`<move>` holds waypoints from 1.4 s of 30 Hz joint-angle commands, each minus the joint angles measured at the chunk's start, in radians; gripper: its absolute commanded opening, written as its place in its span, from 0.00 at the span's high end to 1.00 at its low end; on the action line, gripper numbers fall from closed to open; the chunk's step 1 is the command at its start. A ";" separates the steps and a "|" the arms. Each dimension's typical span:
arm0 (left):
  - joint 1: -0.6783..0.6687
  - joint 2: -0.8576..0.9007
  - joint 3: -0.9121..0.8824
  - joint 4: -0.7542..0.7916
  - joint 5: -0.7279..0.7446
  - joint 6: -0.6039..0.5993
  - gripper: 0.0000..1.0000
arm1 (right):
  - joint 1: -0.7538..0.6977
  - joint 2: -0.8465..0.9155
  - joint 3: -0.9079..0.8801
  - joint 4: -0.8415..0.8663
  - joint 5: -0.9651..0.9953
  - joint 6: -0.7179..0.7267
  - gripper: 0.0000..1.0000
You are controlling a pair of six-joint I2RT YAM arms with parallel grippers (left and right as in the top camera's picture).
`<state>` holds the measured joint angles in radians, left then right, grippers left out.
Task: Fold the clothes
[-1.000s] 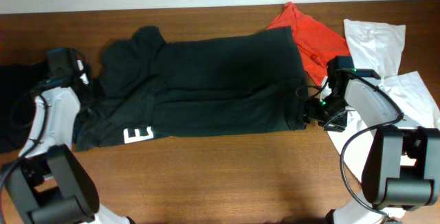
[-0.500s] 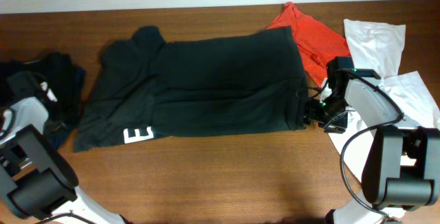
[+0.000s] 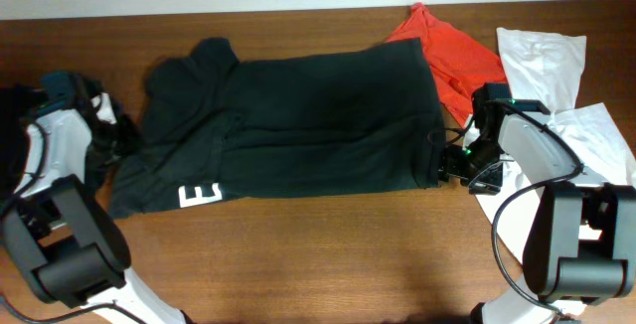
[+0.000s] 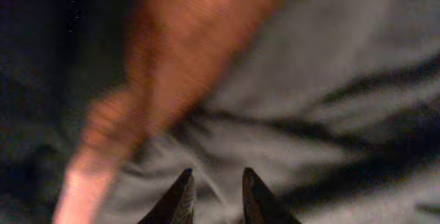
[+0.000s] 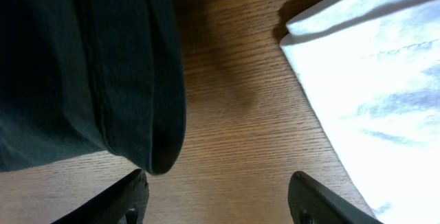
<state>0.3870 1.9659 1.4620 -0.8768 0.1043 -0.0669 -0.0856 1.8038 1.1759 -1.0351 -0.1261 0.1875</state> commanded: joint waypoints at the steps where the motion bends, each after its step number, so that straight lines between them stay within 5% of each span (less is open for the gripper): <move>1: -0.066 -0.049 0.011 -0.075 0.016 0.004 0.78 | -0.006 0.005 0.003 0.035 -0.092 -0.032 0.32; 8: -0.183 -0.049 -0.074 -0.115 0.011 0.004 0.78 | 0.030 0.007 0.003 0.139 -0.199 -0.058 0.46; 14: -0.204 -0.049 -0.179 -0.057 0.005 0.000 0.78 | 0.126 0.071 0.002 0.165 -0.048 -0.018 0.47; 18: -0.204 -0.049 -0.226 -0.035 0.004 0.000 0.78 | 0.131 0.108 0.002 0.158 0.023 0.025 0.61; 20: -0.204 -0.049 -0.248 -0.021 0.004 0.000 0.78 | 0.131 0.110 0.002 0.157 0.062 0.031 0.77; 24: -0.204 -0.049 -0.296 0.011 0.000 0.000 0.78 | 0.130 0.110 0.002 0.148 0.076 0.031 0.78; 27: -0.204 -0.049 -0.335 0.031 -0.071 0.000 0.78 | 0.130 0.110 0.002 0.131 0.117 0.031 0.96; 34: -0.198 -0.049 -0.438 0.039 -0.211 -0.225 0.78 | 0.129 0.110 0.002 -0.032 0.367 0.055 0.96; 42: -0.142 -0.050 -0.451 -0.079 -0.174 -0.281 0.89 | 0.129 0.110 0.002 -0.073 0.396 0.065 0.94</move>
<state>0.2047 1.8519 1.0824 -0.8989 0.0132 -0.3027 0.0532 1.9030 1.1790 -1.0878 0.1349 0.2363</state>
